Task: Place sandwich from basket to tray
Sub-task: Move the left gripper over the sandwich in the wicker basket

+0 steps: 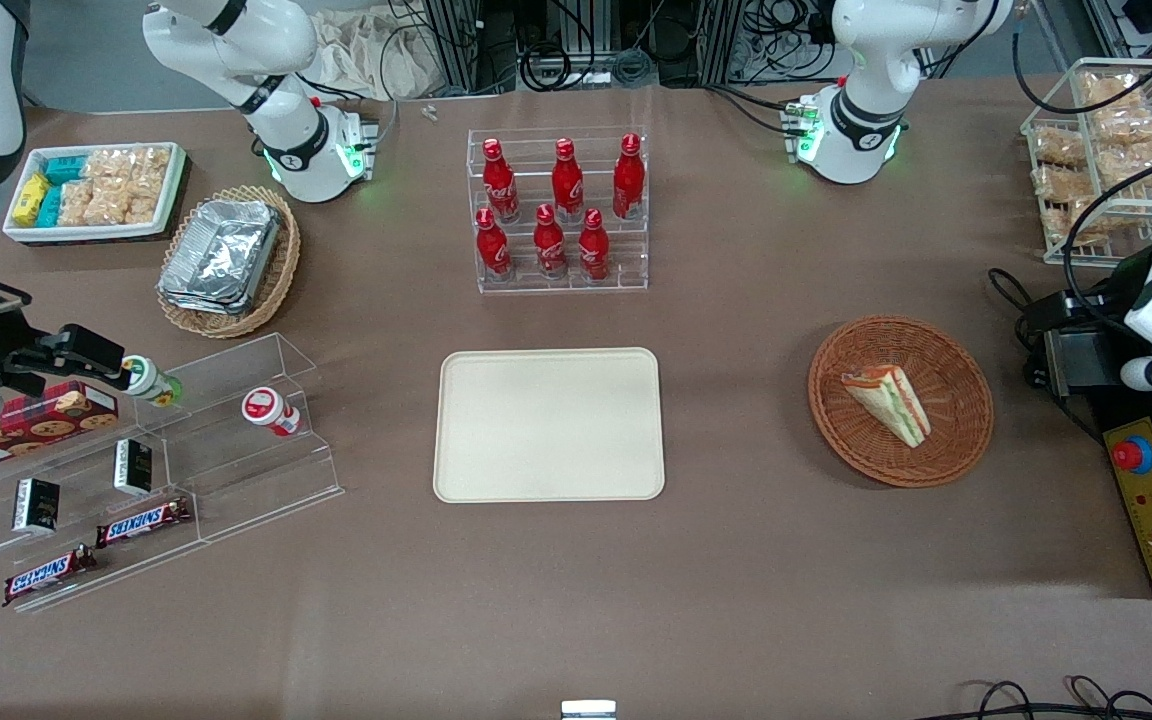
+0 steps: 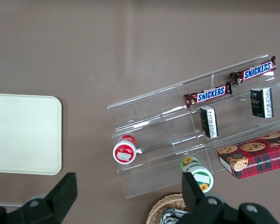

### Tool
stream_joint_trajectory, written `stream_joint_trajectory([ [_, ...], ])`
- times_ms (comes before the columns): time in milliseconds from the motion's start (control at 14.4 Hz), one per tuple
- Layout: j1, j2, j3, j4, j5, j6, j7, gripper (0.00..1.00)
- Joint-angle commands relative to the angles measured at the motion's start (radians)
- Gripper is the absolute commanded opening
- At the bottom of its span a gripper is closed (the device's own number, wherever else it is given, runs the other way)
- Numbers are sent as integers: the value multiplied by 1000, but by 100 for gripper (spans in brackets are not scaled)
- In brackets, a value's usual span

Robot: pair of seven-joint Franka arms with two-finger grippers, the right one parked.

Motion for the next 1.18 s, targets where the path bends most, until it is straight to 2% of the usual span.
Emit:
stream_joint_trajectory([
  [0, -8, 7, 12, 22, -11, -11, 14, 100],
  [278, -8, 33, 10, 13, -11, -26, 11, 100],
  [417, -9, 10, 10, -52, -22, -11, -5, 100],
  [557, -9, -45, 10, -158, -62, 73, -60, 100],
  [765, -15, -145, 7, -374, -65, 268, -207, 100],
  [904, -18, -143, -7, -433, -65, 348, -346, 100],
  [1113, -18, -131, -22, -526, -66, 451, -425, 100],
])
